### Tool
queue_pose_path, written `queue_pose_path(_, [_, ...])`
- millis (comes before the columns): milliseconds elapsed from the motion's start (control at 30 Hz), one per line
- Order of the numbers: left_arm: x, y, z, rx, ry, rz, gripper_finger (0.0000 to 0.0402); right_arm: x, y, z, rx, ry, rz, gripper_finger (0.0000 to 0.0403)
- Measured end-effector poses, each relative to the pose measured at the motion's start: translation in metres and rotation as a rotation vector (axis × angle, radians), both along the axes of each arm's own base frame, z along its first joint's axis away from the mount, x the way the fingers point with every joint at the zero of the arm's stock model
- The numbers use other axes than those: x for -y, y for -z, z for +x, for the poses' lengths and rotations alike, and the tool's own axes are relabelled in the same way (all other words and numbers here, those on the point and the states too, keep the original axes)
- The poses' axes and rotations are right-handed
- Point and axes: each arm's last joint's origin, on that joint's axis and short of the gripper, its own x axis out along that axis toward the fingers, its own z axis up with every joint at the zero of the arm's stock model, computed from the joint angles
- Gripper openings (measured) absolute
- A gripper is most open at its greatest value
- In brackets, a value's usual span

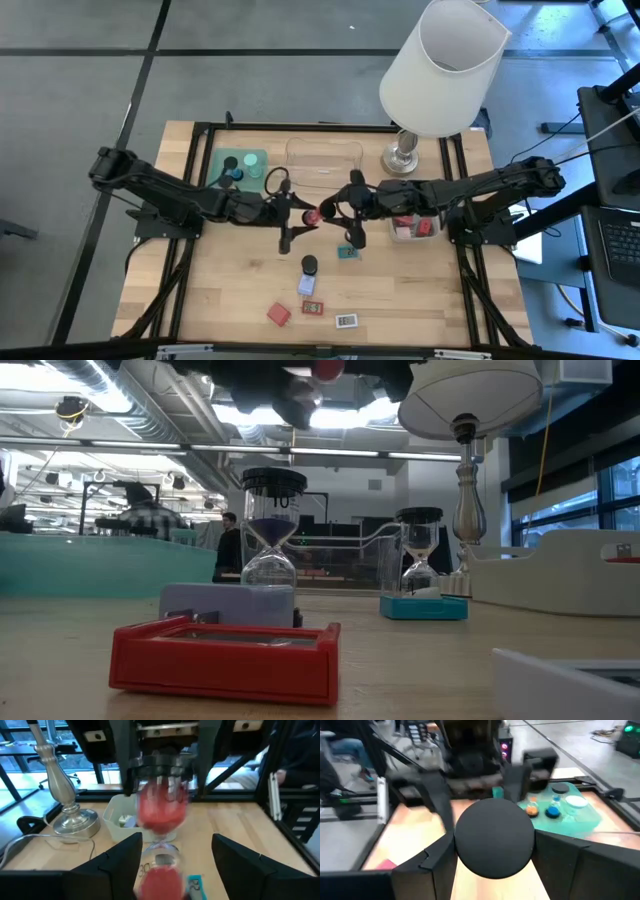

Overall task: Pick & Place Office items
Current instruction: Put the black and red hourglass into the green bin

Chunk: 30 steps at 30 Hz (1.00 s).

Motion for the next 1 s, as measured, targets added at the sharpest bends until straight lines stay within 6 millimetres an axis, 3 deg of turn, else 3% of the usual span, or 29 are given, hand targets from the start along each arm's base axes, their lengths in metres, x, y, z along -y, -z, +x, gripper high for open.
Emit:
queue_pose_path(267, [-0.003,-0.017,-0.015,0.036,-0.001,-0.041,0.0277,0.005,-0.004,-0.002,0.014,0.03,-0.007,0.0212])
queue_pose_path(500, [-0.008,-0.041,-0.036,0.105,0.002,0.026,0.0294,0.014,-0.042,-0.025,0.181,0.153,-0.035,0.0212])
queue_pose_path(733, [-0.006,-0.077,-0.051,0.332,-0.097,0.465,0.0294,0.014,-0.079,-0.039,0.471,0.14,-0.003,0.0212])
queue_pose_path(1000, [-0.001,-0.094,-0.049,0.495,-0.163,0.977,0.0294,0.011,-0.09,-0.034,0.665,0.112,0.141,0.0212])
